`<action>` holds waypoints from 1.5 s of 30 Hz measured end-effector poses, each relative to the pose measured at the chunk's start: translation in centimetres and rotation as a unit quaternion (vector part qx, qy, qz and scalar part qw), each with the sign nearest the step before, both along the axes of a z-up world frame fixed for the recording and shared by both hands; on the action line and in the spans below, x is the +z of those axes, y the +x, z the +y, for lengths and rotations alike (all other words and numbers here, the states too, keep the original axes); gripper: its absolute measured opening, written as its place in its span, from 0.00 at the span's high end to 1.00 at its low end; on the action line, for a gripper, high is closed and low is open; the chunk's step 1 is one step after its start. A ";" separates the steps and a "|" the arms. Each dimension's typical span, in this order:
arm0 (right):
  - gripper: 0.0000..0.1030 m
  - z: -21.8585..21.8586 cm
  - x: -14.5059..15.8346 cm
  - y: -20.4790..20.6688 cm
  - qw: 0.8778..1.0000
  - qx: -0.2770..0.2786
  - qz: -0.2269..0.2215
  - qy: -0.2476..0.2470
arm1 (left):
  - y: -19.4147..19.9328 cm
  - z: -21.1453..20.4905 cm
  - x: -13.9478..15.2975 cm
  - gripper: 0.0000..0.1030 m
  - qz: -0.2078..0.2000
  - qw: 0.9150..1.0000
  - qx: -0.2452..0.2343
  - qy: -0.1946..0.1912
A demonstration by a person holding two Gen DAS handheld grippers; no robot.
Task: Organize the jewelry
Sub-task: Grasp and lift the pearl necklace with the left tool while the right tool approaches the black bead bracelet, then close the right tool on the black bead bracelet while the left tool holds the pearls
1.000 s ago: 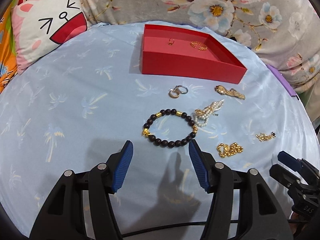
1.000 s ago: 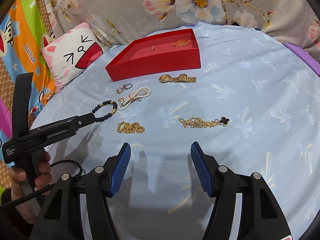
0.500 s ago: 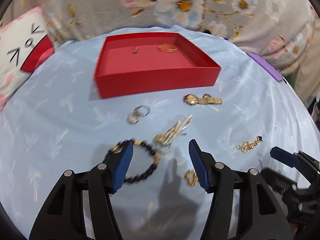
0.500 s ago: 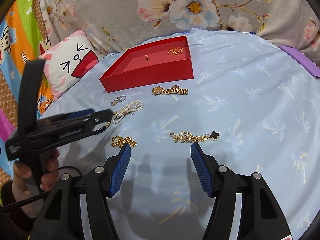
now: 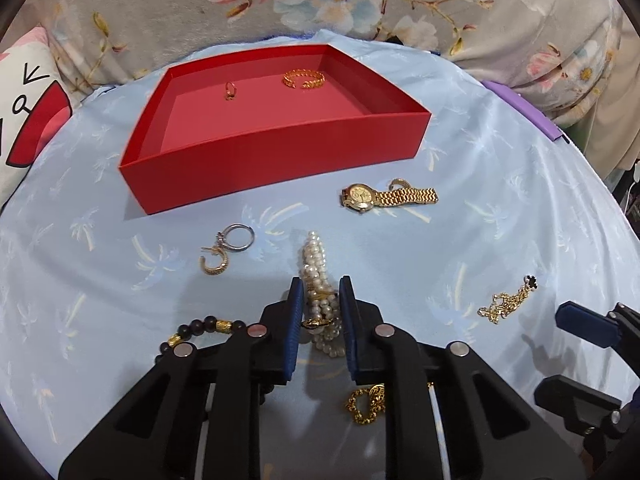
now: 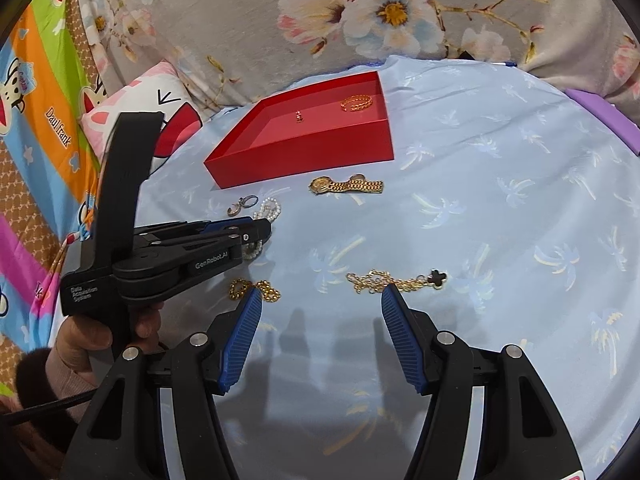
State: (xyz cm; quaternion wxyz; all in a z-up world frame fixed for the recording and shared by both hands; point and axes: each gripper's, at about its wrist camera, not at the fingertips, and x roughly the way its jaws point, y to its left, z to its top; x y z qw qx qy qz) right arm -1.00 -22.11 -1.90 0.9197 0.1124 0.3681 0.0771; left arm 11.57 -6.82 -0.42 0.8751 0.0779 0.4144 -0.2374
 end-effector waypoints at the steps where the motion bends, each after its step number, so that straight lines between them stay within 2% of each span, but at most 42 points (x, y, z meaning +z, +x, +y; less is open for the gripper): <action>1: 0.40 0.2 0.0 0.1 1.000 0.003 0.001 0.001 | -0.2 0.7 0.6 0.83 -0.006 1.000 0.008 -0.009; 4: 0.41 1.5 0.3 0.6 1.000 0.021 0.001 0.003 | -0.9 3.1 2.5 0.92 -0.016 0.999 0.032 -0.038; 5: 0.41 2.2 0.4 0.9 1.000 0.031 0.001 0.002 | -1.1 4.2 3.1 1.00 -0.019 0.998 0.045 -0.046; 9: 0.44 5.4 0.2 2.4 0.997 0.071 0.010 -0.006 | -1.9 8.9 4.9 1.00 -0.031 0.993 0.094 -0.069; 11: 0.50 6.9 -0.1 3.2 0.996 0.089 0.019 -0.005 | -2.1 10.6 5.3 1.00 -0.032 0.991 0.111 -0.071; 15: 0.53 8.9 -0.4 4.5 0.994 0.104 0.027 -0.007 | -1.7 12.4 4.8 1.00 -0.017 0.990 0.122 -0.069; 16: 0.53 9.1 -0.3 4.5 0.994 0.104 0.026 -0.007 | -1.5 12.2 4.6 0.98 -0.013 0.991 0.116 -0.067; 17: 0.53 9.1 -0.2 4.4 0.994 0.103 0.024 -0.008 | -1.4 12.0 4.5 0.92 -0.011 0.992 0.108 -0.065; 18: 0.53 9.0 -0.2 4.2 0.995 0.100 0.022 -0.009 | -1.3 11.6 4.4 0.78 -0.010 0.993 0.097 -0.064; 20: 0.53 8.7 -0.2 3.8 0.996 0.090 0.021 -0.016 | -1.1 10.2 4.1 0.65 -0.011 0.995 0.074 -0.060; 23: 0.53 7.5 -0.2 3.4 0.997 0.076 0.023 -0.015 | -0.9 7.6 3.1 0.65 -0.004 0.998 0.043 -0.044; 26: 0.53 6.5 -0.1 3.1 0.997 0.067 0.024 -0.015 | -0.6 6.2 1.4 0.66 0.015 0.999 0.035 -0.027; 28: 0.53 6.3 -0.1 3.1 0.998 0.064 0.024 -0.013 | -0.4 5.8 0.4 0.71 0.030 0.999 0.033 -0.021; 30: 0.52 6.1 -0.1 3.2 0.998 0.063 0.022 -0.012 | -0.4 5.5 -0.3 0.84 0.037 0.999 0.033 -0.018; 35: 0.53 6.2 -0.2 3.5 0.997 0.068 0.024 -0.009 | -0.6 5.9 -0.3 0.86 0.033 0.998 0.035 -0.027; 42: 0.53 8.4 0.1 4.9 0.995 0.096 0.026 -0.019 | -1.3 10.8 4.2 0.86 -0.014 0.994 0.081 -0.077; 45: 0.53 10.0 -0.3 6.0 0.992 0.116 0.035 -0.020 | -1.5 13.3 5.5 0.86 -0.025 0.991 0.103 -0.082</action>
